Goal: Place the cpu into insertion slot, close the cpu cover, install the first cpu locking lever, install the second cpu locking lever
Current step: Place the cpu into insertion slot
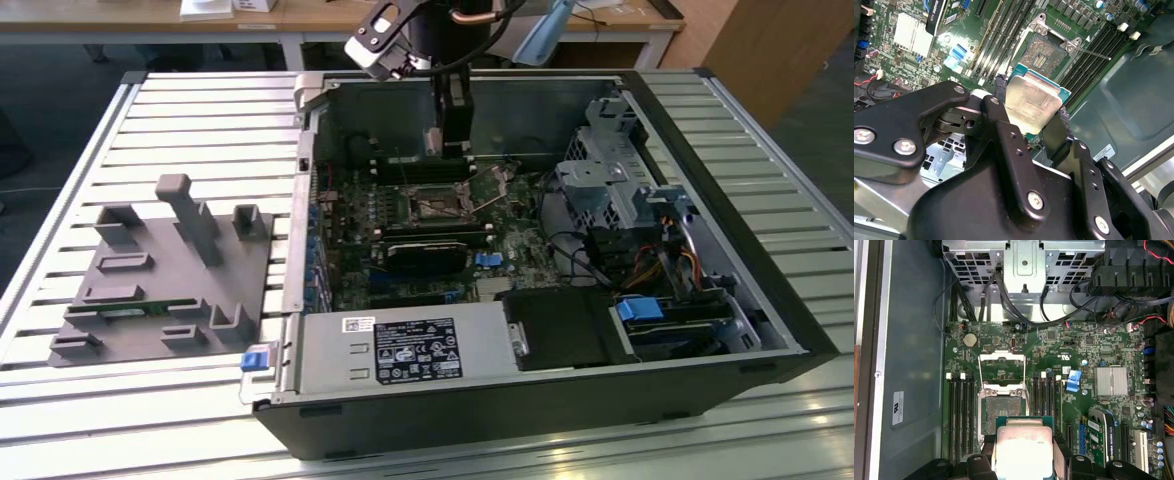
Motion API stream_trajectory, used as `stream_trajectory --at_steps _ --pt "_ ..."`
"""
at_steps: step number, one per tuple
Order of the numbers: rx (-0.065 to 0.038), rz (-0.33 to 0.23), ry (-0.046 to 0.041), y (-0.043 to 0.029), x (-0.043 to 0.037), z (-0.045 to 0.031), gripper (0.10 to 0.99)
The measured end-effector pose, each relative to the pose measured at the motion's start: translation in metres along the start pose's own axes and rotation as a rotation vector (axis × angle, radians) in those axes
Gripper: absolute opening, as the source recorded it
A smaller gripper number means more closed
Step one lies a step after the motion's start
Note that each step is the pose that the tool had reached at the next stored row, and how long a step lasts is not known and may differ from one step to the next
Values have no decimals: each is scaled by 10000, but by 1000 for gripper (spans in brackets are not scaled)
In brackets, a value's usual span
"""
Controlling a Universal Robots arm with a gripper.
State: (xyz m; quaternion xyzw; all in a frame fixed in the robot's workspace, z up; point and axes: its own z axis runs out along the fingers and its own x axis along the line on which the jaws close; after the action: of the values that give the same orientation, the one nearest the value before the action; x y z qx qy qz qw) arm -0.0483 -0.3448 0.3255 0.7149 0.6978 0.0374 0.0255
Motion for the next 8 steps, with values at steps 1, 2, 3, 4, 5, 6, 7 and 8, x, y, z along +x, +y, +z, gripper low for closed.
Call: stream_trajectory --at_steps 1,2,3,4,5,6,7,8 --pt "0 0 0 0 0 3 537" --pt "-1 0 1 -1 0 6 537" --pt "0 0 0 -1 0 10 537" --pt "0 0 0 -1 0 12 537" --pt "0 0 0 -1 0 15 537" --pt "0 0 0 -2 0 18 537" --pt "0 0 0 -2 0 21 537" --pt "0 0 0 -2 -1 24 537"
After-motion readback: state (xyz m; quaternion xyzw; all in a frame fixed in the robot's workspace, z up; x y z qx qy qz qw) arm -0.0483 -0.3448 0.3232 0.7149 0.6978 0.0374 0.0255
